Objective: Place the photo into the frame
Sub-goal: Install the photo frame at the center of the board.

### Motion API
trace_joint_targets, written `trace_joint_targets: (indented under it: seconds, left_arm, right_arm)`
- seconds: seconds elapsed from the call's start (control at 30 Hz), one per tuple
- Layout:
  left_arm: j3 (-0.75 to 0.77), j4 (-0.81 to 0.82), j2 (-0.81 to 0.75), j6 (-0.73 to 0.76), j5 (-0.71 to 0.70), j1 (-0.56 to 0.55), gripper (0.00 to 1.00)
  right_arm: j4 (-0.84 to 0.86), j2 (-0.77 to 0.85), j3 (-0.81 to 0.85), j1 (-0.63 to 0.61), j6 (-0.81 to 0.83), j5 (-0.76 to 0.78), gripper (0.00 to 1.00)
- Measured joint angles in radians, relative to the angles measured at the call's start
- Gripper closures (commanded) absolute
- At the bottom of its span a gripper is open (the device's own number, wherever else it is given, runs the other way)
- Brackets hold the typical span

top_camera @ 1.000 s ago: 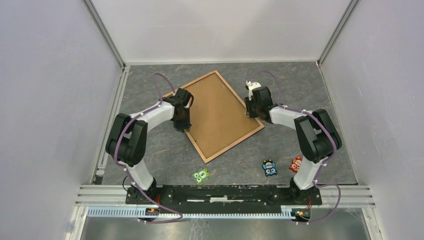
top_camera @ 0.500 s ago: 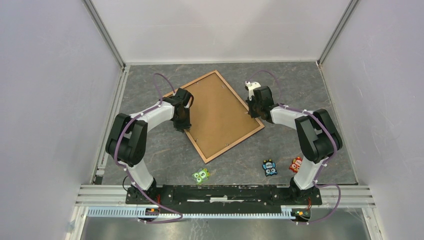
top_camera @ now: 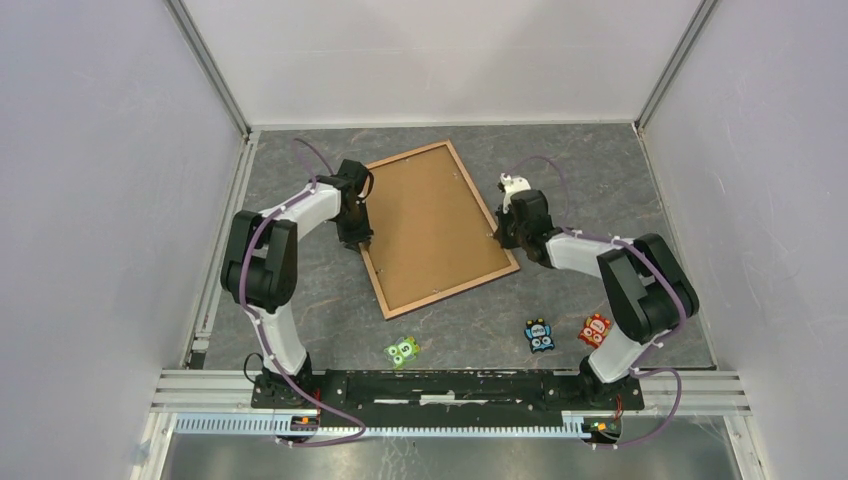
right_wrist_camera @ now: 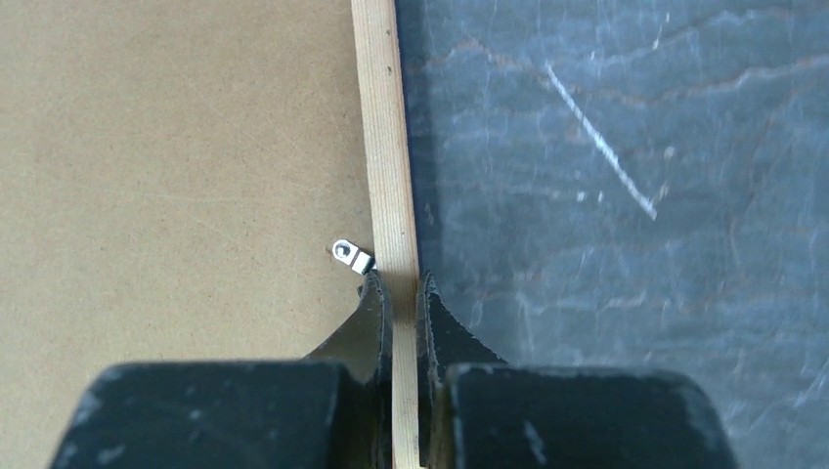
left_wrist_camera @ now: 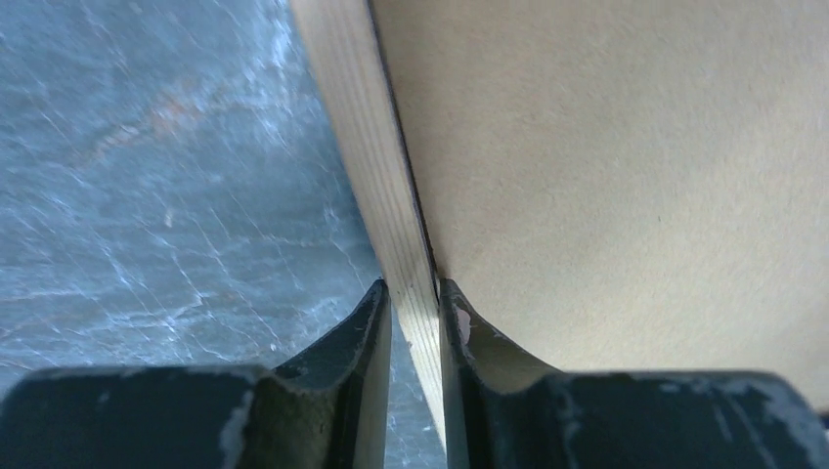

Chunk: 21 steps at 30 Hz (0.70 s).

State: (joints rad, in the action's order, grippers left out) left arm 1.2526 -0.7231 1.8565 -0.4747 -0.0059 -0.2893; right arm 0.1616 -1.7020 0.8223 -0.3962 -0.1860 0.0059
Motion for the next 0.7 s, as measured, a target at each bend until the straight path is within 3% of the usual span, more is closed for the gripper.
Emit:
trace_joint_targets:
  seconds: [0.2, 0.33, 0.57, 0.7]
  left_arm:
    - [0.076, -0.013, 0.060, -0.013, -0.016, 0.026, 0.84]
    - [0.076, -0.008, 0.060, -0.013, -0.013, 0.044, 0.73]
    - [0.057, 0.024, 0.057, -0.027, 0.032, 0.080, 0.68]
    - [0.035, 0.054, 0.045, -0.041, 0.056, 0.087, 0.77]
  right_arm:
    - [0.102, 0.135, -0.194, -0.067, -0.113, 0.066, 1.00]
    - [0.217, 0.187, -0.300, -0.083, -0.168, 0.014, 0.92]
    - [0.182, 0.218, -0.308, -0.090, -0.169, -0.078, 0.53]
    - [0.053, 0.227, -0.243, -0.111, -0.116, -0.087, 0.39]
